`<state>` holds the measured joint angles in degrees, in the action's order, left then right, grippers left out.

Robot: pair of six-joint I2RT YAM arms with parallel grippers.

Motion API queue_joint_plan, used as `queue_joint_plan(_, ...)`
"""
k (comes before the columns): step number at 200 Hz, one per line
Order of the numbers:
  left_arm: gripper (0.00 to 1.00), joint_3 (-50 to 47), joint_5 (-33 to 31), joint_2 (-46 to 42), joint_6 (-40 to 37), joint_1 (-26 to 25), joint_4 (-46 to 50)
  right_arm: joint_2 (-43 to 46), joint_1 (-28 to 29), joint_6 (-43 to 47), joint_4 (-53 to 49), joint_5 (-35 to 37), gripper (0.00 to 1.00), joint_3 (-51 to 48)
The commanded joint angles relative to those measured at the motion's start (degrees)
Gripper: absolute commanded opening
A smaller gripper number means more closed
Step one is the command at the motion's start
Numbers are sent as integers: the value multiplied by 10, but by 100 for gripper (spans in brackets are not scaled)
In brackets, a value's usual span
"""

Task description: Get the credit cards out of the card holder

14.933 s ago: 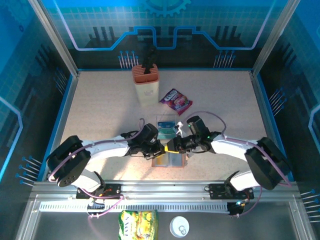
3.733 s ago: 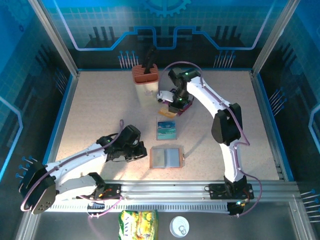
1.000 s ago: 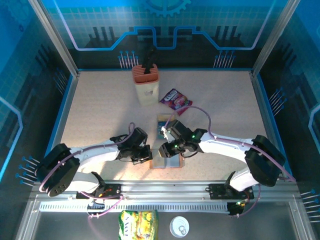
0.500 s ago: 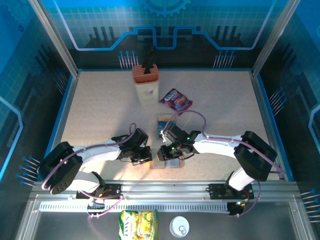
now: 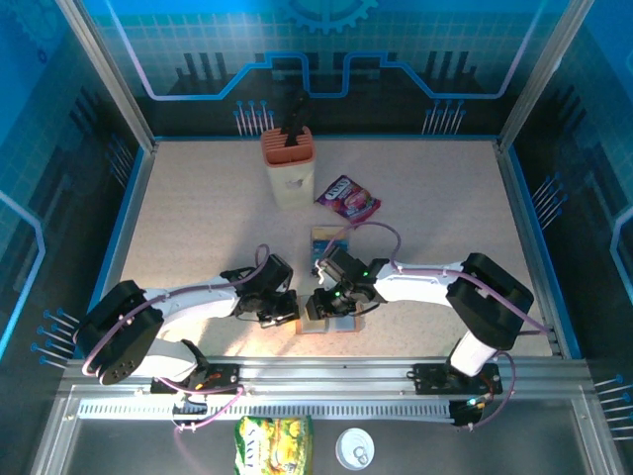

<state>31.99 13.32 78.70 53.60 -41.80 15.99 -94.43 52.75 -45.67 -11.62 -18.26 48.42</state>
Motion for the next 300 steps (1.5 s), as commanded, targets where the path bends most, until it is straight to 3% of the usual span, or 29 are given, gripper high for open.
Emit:
queue_joint_plan(1,4,-6,-11,6,-11,-2,26,3,-10,-8,-17,7,33,-2)
queue_joint_plan(122,4,4,-16,-2,-10,-2,40,18,-40,0,13,-32,32,-46)
queue_joint_plan(186,5,49,-32,-60,-12,-2,89,21,-68,-11,109,-93,31,-100)
queue_joint_plan(300,18,22,9,-10,51,-24,-51,10,-94,-43,230,-153,30,-163)
